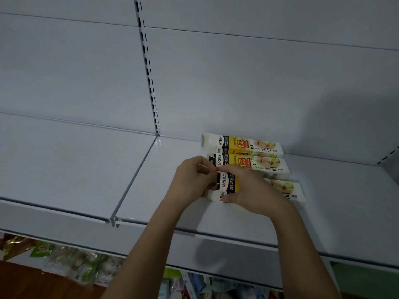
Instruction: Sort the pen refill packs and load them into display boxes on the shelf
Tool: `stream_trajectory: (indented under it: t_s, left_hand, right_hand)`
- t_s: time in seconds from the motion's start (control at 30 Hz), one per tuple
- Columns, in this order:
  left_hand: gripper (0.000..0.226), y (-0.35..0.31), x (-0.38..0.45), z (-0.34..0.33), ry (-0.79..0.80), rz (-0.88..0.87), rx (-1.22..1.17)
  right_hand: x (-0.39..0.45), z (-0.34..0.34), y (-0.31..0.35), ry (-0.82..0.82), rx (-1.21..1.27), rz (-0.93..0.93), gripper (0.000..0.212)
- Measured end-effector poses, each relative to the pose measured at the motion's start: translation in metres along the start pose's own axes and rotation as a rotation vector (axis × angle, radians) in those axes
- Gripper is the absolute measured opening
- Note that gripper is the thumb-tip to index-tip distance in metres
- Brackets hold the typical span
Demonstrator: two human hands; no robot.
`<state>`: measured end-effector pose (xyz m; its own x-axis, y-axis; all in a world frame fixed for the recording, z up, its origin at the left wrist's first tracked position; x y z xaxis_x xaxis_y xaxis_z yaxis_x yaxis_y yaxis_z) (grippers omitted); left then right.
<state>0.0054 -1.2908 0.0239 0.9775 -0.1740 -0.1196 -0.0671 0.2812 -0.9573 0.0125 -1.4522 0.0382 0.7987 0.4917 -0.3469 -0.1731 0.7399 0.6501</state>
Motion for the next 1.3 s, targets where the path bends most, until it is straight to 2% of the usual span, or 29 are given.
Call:
stream_trajectory:
  t_s: [0.07, 0.13, 0.23, 0.33, 0.47, 0.63, 0.77, 0.93, 1.1, 1.23, 1.3]
  left_hand:
    - [0.005, -0.002, -0.004, 0.003, -0.096, -0.080, 0.102]
    - [0.007, -0.003, -0.010, 0.008, -0.193, -0.147, 0.232]
    - [0.005, -0.002, -0.023, 0.015, -0.249, -0.110, 0.439]
    - [0.017, 0.000, -0.047, 0.021, -0.307, 0.014, 0.612]
    - [0.024, 0.011, -0.105, 0.034, -0.434, 0.215, 0.728]
    - [0.030, 0.038, -0.213, 0.053, -0.592, 0.500, 0.702]
    - [0.024, 0.062, -0.288, 0.065, -0.646, 0.639, 0.516]
    - [0.025, 0.089, -0.352, 0.100, -0.743, 0.706, 0.452]
    - [0.029, 0.142, -0.426, 0.155, -0.751, 0.814, 0.388]
    - [0.039, 0.190, -0.498, 0.186, -0.603, 0.984, 0.207]
    - [0.043, 0.200, -0.527, 0.202, -0.543, 1.005, 0.120]
  right_hand:
    - [-0.004, 0.001, -0.003, -0.027, 0.086, 0.063, 0.070]
    - [-0.009, 0.005, -0.003, -0.104, 0.106, 0.140, 0.055]
    - [-0.017, 0.011, 0.005, -0.156, 0.139, 0.244, 0.030]
    - [-0.021, 0.013, 0.020, -0.061, 0.093, 0.337, 0.019]
    - [-0.014, -0.008, 0.048, 0.134, -0.013, 0.411, 0.017]
    - [-0.003, -0.078, 0.098, 0.407, -0.098, 0.530, 0.018]
    - [-0.011, -0.137, 0.140, 0.618, -0.256, 0.566, 0.027]
    - [-0.011, -0.194, 0.197, 0.680, -0.371, 0.601, 0.027]
    - [-0.002, -0.278, 0.244, 0.682, -0.389, 0.547, 0.024]
    - [0.002, -0.352, 0.284, 0.826, -0.458, 0.487, 0.028]
    - [0.004, -0.376, 0.309, 0.892, -0.484, 0.483, 0.030]
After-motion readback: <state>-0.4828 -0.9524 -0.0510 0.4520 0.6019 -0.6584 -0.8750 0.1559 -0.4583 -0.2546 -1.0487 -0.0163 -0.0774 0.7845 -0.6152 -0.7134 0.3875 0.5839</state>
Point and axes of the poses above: each hand's wrist, its own x-axis towards the middle knuckle, its own z-axis out of the back of the hand, y = z × x, the point moved 2 cm from there along x, towards the middle knuckle, and after that the axes turned 14 degrees about y, right-handed, at the moved point
